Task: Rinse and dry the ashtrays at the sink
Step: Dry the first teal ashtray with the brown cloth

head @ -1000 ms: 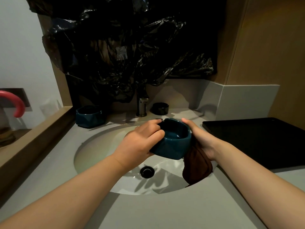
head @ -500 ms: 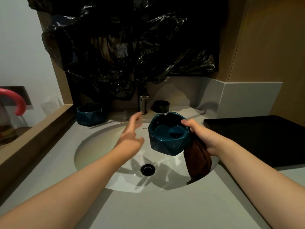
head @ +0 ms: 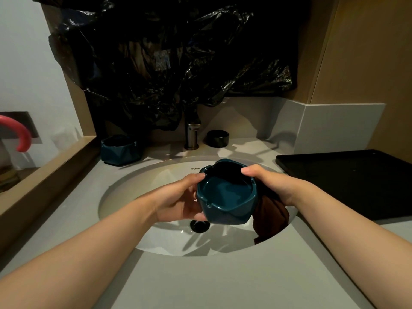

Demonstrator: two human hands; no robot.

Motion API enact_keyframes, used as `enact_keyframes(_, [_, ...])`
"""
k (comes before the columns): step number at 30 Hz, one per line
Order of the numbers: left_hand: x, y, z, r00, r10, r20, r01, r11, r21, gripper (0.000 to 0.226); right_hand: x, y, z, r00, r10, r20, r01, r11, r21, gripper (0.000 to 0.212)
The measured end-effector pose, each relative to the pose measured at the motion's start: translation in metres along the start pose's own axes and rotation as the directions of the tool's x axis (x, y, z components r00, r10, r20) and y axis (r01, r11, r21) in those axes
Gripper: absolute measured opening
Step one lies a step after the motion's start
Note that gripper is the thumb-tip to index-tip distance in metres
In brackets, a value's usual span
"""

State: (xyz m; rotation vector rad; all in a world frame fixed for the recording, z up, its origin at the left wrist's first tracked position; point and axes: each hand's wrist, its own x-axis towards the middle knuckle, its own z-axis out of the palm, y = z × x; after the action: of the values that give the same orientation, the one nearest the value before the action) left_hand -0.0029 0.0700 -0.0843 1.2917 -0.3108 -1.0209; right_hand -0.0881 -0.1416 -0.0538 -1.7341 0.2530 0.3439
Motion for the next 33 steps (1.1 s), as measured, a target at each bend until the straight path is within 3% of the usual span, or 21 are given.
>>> enact_keyframes(5, [-0.002,-0.001,0.005,0.999,0.042,-0.002,-0.042,0.999,-0.021,0.037,0.001,0.001,-0.003,1.000,-0.004,0.008,0.004,1.000,-0.026,0.048])
enact_keyframes(8, [0.000,-0.001,0.005,0.986,0.143,-0.085,-0.136,0.987,0.081,0.020,0.002,0.001,-0.008,0.999,0.032,0.019,-0.033,0.998,0.060,0.052])
enact_keyframes(12, [0.006,-0.002,0.002,0.931,0.312,-0.189,-0.270,0.937,0.220,0.022,-0.001,0.001,-0.026,0.999,0.017,0.032,-0.022,0.987,0.159,0.027])
enact_keyframes(16, [0.012,-0.001,-0.003,0.823,0.442,-0.356,-0.310,0.876,0.370,0.018,-0.006,-0.006,-0.036,0.974,-0.020,-0.228,0.054,0.988,0.144,0.035])
enact_keyframes(18, [0.014,0.000,-0.005,0.790,0.474,-0.389,-0.316,0.858,0.404,0.015,-0.008,-0.011,-0.031,0.909,-0.151,-0.389,0.190,0.980,0.063,0.046])
enact_keyframes(20, [0.015,-0.001,-0.006,0.769,0.499,-0.400,-0.321,0.842,0.434,0.017,-0.011,-0.017,-0.018,0.808,-0.340,-0.481,0.315,0.940,-0.135,0.047])
enact_keyframes(22, [0.017,-0.002,-0.004,0.752,0.518,-0.408,-0.313,0.825,0.470,0.018,-0.013,-0.019,0.004,0.700,-0.540,-0.467,0.366,0.833,-0.415,0.036])
enact_keyframes(24, [0.018,-0.002,-0.001,0.742,0.524,-0.419,-0.311,0.822,0.477,0.016,-0.009,-0.013,0.027,0.635,-0.706,-0.315,0.368,0.634,-0.680,0.030])
enact_keyframes(27, [0.018,-0.003,0.004,0.745,0.504,-0.438,-0.291,0.835,0.467,0.017,0.009,-0.002,0.046,0.686,-0.727,0.013,0.308,0.274,-0.911,0.028])
enact_keyframes(30, [0.019,-0.004,0.005,0.742,0.474,-0.475,-0.252,0.853,0.457,0.024,0.013,-0.001,0.046,0.718,-0.686,0.114,0.117,-0.041,-0.992,0.040])
enact_keyframes(33, [0.020,-0.003,0.005,0.731,0.448,-0.515,-0.252,0.879,0.405,0.021,0.011,0.002,0.049,0.789,-0.598,0.139,0.048,-0.166,-0.985,0.076])
